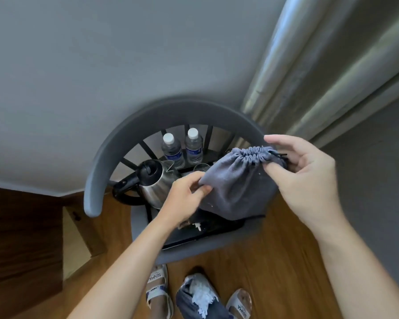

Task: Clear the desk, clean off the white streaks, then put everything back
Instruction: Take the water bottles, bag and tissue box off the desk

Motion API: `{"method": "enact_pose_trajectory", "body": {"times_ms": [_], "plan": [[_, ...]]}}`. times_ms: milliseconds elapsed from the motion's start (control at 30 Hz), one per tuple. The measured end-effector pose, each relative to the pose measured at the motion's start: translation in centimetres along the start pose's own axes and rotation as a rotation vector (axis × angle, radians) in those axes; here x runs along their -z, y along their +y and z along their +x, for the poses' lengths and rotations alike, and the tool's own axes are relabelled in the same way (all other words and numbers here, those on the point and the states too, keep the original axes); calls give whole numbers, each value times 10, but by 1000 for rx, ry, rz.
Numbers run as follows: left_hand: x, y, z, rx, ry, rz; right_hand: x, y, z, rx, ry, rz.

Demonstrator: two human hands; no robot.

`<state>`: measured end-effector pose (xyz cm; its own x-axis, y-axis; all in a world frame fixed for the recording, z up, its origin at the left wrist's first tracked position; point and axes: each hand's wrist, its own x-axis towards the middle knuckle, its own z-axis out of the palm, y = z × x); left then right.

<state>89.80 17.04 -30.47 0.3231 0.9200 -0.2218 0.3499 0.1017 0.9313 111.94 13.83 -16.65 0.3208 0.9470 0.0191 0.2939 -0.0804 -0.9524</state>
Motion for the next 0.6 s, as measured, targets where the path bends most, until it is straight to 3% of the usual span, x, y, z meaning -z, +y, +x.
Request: {"method": "enact_pose_trajectory", "body": {"times_ms": [167, 500, 600], "plan": [[22, 3, 43, 23, 182, 113, -26, 32, 38, -32, -18, -60], [21, 1, 104, 139, 183, 225, -60, 84, 77, 38, 48, -455], [23, 2, 108, 167, 194, 265, -69, 88, 80, 18, 66, -470]]}}
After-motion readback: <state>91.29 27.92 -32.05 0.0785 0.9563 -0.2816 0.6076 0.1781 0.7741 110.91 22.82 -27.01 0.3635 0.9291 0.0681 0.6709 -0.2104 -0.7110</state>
